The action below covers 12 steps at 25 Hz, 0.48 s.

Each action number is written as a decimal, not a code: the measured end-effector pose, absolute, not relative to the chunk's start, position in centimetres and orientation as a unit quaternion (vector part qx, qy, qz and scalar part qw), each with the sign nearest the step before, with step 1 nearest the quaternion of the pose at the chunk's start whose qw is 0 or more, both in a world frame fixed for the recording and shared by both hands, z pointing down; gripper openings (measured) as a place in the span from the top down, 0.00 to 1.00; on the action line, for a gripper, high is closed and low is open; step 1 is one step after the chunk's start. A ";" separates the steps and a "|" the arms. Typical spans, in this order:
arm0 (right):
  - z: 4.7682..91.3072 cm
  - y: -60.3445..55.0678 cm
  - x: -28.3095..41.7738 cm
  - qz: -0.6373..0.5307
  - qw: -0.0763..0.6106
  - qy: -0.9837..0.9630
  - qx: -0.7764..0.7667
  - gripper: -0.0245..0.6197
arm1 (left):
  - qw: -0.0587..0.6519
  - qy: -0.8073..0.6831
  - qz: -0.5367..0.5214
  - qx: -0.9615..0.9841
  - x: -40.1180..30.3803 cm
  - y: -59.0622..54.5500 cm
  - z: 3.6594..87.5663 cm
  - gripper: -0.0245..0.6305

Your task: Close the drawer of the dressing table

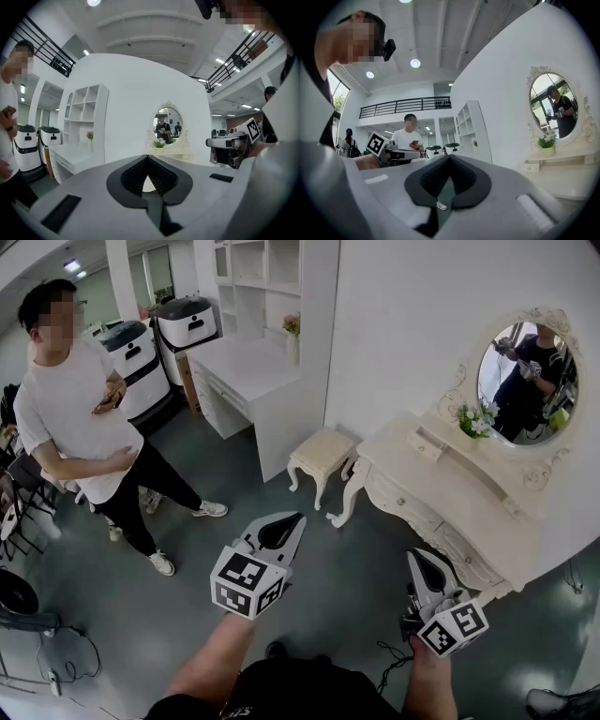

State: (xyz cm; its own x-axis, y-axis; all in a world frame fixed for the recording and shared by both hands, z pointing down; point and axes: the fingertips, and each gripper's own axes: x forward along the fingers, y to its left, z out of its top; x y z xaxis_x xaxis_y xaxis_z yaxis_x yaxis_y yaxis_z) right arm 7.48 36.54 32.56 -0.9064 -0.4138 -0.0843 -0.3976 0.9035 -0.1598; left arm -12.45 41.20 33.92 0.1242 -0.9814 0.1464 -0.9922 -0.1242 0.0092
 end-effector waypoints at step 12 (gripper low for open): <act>33.6 37.4 10.2 0.006 0.008 0.976 -0.217 0.95 | 0.054 -0.662 0.064 0.745 -8.7 41.7 35.1 0.95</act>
State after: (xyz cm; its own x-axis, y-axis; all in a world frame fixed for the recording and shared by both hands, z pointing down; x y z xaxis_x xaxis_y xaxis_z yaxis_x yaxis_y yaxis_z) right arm 10.20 37.38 33.64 -0.9053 -0.4244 -0.0172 -0.4246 0.9053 0.0076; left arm -8.67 41.71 35.13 0.1157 -0.9790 0.1676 -0.9930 -0.1180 -0.0040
